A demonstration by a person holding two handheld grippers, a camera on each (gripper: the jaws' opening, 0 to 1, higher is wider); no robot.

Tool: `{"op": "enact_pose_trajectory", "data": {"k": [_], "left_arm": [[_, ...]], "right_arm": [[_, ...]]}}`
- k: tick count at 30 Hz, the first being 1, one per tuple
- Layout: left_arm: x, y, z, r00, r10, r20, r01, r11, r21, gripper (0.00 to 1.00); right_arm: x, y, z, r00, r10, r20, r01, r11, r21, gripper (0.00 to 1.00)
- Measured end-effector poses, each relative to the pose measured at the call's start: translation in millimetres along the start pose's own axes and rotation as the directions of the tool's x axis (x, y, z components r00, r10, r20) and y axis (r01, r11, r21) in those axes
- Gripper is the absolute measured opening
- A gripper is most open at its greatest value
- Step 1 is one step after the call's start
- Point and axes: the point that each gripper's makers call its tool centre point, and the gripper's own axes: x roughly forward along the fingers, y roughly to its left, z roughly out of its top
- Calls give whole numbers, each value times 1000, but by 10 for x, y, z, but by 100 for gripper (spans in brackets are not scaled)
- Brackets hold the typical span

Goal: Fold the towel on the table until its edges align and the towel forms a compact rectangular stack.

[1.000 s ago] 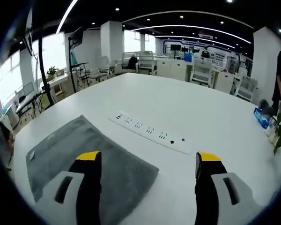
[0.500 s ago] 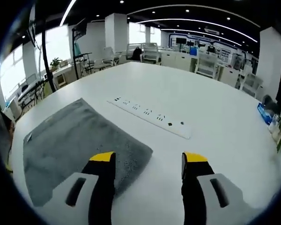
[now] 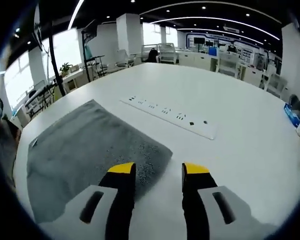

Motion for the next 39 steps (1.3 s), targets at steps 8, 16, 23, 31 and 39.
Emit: {"op": "enact_pose_trajectory", "data": {"k": [8,16,23,31,39], "left_arm": [[137,-124,-147,998,-34,-54,35,999,12,26],[234,-158,-251,996,-32,-81,37,998,55,24],[241,-70,-232,994,-6,-106,10,999,34,12],[276,-150,-195,993,-37,-114,35,999,-24,5],[348,-535,-103,988,-111,-104,111,994,-13,4]], "right_arm": [[65,-10,-93,999,17,-32,-17,1000,-4,26],[127,52,-186,999,19,-29,-18,1000,14,24],[202,47,-214,999,28,-41,-28,1000,-1,20],[192,98,-233,997,55,-62,-59,997,-57,7],[-27,17,-426,994,75,-85,-81,995,-61,3]]}}
